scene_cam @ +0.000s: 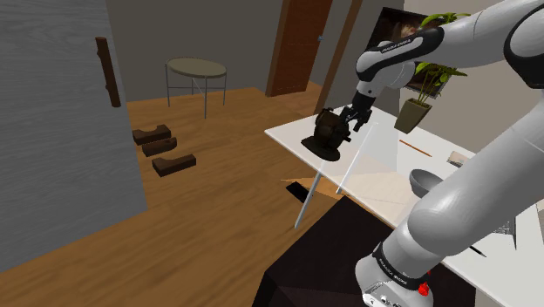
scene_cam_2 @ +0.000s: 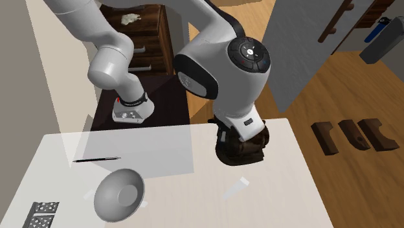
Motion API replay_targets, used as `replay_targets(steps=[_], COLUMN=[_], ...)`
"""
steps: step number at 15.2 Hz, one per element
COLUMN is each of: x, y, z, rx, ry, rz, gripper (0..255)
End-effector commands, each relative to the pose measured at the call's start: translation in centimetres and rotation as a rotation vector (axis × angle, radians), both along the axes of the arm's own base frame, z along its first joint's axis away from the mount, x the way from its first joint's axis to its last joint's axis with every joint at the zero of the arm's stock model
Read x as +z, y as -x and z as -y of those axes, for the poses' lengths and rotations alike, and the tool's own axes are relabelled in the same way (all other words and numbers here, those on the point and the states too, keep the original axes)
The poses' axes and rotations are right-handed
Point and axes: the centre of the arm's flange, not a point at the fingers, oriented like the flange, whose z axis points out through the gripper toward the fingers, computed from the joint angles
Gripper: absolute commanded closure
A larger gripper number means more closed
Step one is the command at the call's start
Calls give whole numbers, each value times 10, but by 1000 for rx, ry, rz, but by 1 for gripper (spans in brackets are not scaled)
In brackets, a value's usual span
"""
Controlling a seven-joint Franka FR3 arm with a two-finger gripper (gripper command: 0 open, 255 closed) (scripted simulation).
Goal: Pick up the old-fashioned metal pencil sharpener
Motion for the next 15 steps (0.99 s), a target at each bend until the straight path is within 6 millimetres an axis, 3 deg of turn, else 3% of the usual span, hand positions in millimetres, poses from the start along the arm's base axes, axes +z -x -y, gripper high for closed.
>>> replay_targets(steps=[1, 6, 7, 15], x=[-11, -24, -24, -25], y=[0, 0, 0, 0], z=[0, 0, 1, 1], rx=[-1, -1, -1, -1], ry=[0, 0, 0, 0], rz=[0, 0, 0, 0], gripper=[0, 0, 255, 255])
